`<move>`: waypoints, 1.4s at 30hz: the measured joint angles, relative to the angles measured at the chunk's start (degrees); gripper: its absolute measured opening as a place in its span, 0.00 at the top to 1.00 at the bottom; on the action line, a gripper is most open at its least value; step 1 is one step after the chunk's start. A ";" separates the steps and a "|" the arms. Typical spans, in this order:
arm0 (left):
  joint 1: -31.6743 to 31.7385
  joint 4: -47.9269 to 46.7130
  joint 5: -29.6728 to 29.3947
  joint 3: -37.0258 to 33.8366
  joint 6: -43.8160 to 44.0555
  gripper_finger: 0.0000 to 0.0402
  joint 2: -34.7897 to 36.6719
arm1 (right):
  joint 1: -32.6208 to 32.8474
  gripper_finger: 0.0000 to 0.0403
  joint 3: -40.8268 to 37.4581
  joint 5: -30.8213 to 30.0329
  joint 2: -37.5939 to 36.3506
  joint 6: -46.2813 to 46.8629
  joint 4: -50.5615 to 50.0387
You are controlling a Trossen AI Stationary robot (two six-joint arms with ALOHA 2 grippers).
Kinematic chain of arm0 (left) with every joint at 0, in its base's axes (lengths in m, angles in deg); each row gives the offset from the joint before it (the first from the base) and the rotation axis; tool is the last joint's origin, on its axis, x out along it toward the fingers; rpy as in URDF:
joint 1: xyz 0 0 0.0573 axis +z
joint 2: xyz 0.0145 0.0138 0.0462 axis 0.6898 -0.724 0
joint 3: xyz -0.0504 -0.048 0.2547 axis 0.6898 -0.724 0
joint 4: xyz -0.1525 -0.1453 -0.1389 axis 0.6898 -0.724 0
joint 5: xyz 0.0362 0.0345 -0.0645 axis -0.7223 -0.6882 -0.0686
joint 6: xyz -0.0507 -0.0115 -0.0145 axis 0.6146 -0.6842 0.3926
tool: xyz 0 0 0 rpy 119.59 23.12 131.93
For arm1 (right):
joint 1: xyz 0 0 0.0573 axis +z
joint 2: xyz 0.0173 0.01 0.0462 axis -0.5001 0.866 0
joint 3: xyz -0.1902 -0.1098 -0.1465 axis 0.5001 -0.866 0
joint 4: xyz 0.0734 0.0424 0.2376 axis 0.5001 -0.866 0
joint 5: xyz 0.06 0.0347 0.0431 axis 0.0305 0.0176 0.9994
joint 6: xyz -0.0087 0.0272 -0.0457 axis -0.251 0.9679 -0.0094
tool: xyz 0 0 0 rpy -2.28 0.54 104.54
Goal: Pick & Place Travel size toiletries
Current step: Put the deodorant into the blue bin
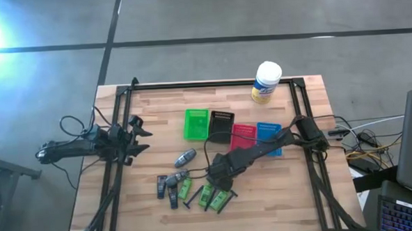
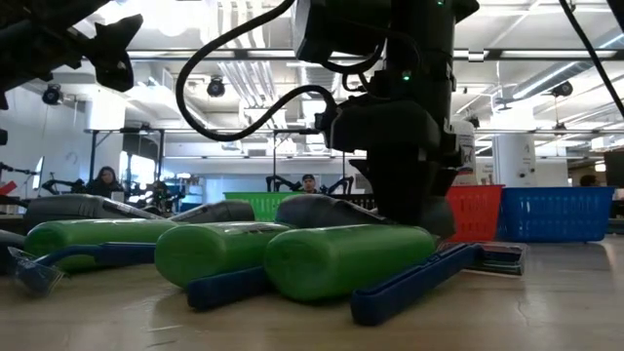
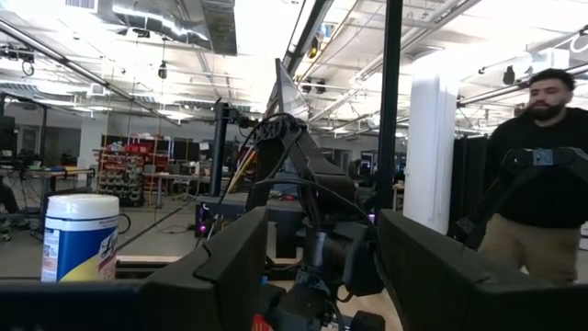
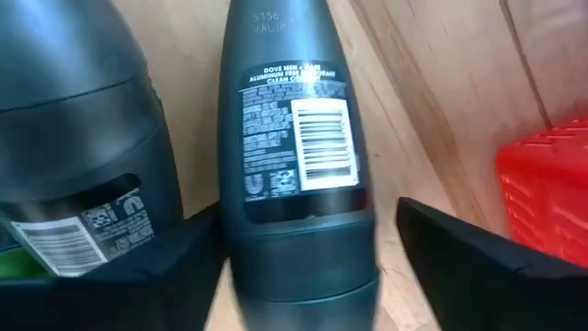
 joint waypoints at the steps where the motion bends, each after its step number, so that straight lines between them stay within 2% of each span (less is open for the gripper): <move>1: 0.00 -0.02 0.00 0.00 0.00 0.47 0.02 | 0.00 0.36 -0.01 0.00 0.00 0.02 0.00; 4: 0.00 -0.02 0.00 -0.02 -0.01 0.47 0.01 | 0.02 0.49 -0.03 0.00 -0.19 -0.70 -0.01; 5: 0.00 -0.03 0.00 -0.02 -0.02 0.47 0.00 | 0.02 0.50 -0.05 -0.04 -0.24 -1.26 -0.15; 10: 0.00 -0.02 0.00 -0.02 0.00 0.47 0.02 | 0.28 0.50 0.06 -0.08 -2.11 -2.04 -0.40; 14: 0.01 -0.04 -0.01 -0.02 -0.02 0.47 0.01 | 0.28 0.50 0.06 -0.09 -7.16 0.49 -1.24; 17: 0.01 -0.06 0.00 -0.01 -0.01 0.47 0.01 | 0.25 0.50 -0.03 -1.09 -12.73 5.97 -2.85; 21: 0.04 -0.46 -0.02 -0.01 -0.01 0.47 0.01 | 0.31 0.50 -1.24 -5.88 -21.33 20.22 -12.28; 25: 0.03 -0.72 -0.10 0.00 -0.02 0.47 0.00 | -0.55 0.50 -8.03 -7.52 -30.61 37.68 -21.97; 30: 0.02 -0.83 -0.13 -0.02 -0.02 0.47 0.00 | -2.03 0.50 -23.40 -9.15 -42.48 53.79 -17.54; 36: 0.00 -0.85 -0.17 -0.02 -0.01 0.47 0.00 | -4.29 0.50 -37.94 -9.17 -48.76 58.89 -4.19; 42: 0.00 -0.89 -0.17 -0.01 -0.01 0.47 0.01 | -6.74 0.49 -42.43 -10.21 -48.08 58.61 1.28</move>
